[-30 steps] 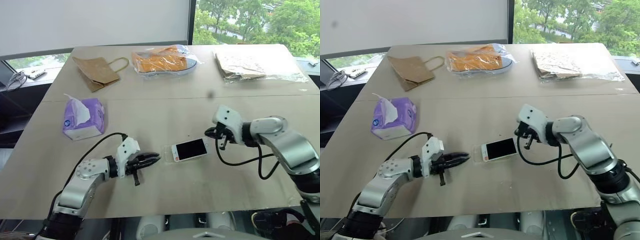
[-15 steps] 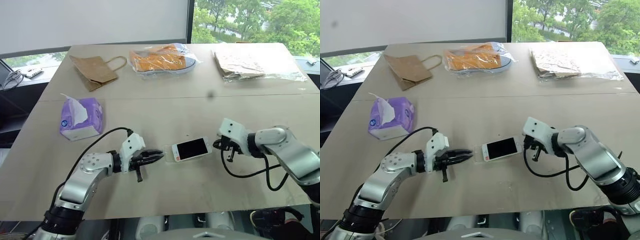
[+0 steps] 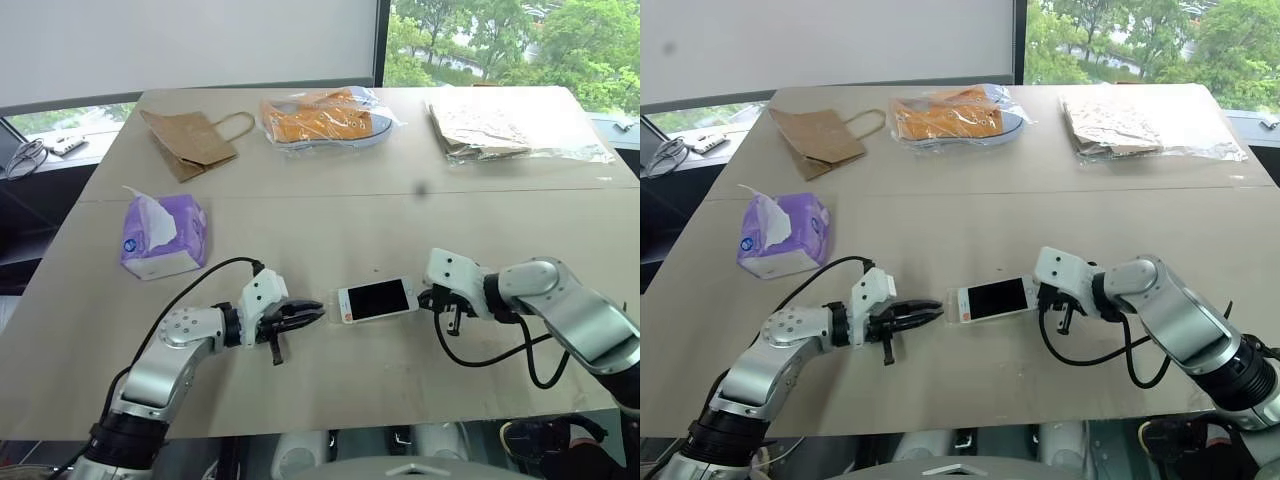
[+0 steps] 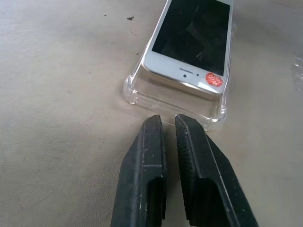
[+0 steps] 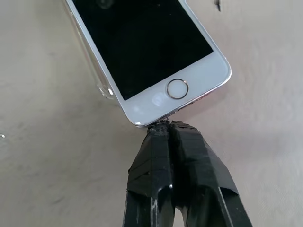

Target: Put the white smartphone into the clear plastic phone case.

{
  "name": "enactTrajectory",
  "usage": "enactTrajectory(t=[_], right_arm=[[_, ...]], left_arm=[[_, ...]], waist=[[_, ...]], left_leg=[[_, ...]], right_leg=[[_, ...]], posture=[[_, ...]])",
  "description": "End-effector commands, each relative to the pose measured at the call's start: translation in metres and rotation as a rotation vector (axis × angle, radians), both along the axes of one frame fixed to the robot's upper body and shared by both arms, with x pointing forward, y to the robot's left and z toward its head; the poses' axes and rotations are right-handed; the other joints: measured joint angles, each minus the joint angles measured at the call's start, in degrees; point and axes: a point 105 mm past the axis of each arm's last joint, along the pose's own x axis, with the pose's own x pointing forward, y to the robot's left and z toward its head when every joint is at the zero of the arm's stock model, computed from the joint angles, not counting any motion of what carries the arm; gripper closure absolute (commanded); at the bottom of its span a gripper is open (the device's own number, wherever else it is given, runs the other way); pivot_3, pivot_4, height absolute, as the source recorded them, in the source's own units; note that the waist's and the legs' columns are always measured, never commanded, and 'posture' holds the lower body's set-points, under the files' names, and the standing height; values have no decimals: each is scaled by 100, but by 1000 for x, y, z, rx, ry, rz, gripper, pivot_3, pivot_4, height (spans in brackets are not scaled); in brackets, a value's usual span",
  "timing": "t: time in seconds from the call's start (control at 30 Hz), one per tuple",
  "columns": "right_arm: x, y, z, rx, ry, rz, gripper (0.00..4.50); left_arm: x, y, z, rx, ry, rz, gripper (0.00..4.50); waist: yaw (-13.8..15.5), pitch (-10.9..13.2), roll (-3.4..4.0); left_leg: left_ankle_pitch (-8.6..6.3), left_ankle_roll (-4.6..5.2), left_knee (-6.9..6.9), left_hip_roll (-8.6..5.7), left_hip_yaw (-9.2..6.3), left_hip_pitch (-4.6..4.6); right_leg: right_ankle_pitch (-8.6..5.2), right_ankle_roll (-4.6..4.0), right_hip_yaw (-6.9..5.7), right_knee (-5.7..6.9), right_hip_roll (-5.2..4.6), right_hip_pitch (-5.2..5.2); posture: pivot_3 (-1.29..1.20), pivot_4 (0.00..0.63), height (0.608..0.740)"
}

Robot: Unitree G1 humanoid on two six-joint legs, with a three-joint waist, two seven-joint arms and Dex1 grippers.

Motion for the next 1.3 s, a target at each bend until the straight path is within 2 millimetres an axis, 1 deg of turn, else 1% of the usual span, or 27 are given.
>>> enactTrajectory(t=[0.03, 0.37, 0.8, 1.1, 1.2, 1.3], right_arm=[[-5, 13, 11, 24, -35, 63, 4500], [-15, 25, 8, 21, -8, 142, 4500], [-19, 39, 2, -2, -5, 240, 4500], [-19, 54, -4, 16, -7, 352, 4500], [-9, 59, -3, 27, -22, 337, 4500], [-6, 62, -1, 31, -23, 342, 4500]], left_arm=[[-2, -5, 2, 1, -15, -18, 4038], [0, -5, 3, 6, -18, -27, 4038], [1, -9, 7, 1, -22, -31, 4038], [3, -13, 7, -6, -21, -32, 4038], [7, -13, 6, -7, -25, -22, 4038], [11, -13, 7, -11, -29, -16, 4038]], waist=[[3, 0, 0], [-1, 0, 0], [-9, -1, 0], [-37, -4, -3], [-75, -5, -4], [-129, -6, -5]], left_leg=[[0, 0, 0, 0, 0, 0], [0, 0, 5, -1, 1, 0], [1, -1, 9, 1, 0, 4], [1, -1, 16, 9, -3, 21], [1, -1, 16, 13, -3, 38], [1, -1, 16, 14, -3, 58]], right_leg=[[0, 0, 0, 0, 0, 0], [4, -1, 1, 2, 0, 1], [4, -1, 2, 9, 5, 2], [-1, 4, 3, 12, 16, 19], [-3, 3, 4, 12, 19, 34], [-3, 2, 4, 14, 20, 54]], posture=[[0, 150, 740], [0, 150, 740], [0, 150, 740], [0, 150, 740], [0, 150, 740], [0, 150, 740]])
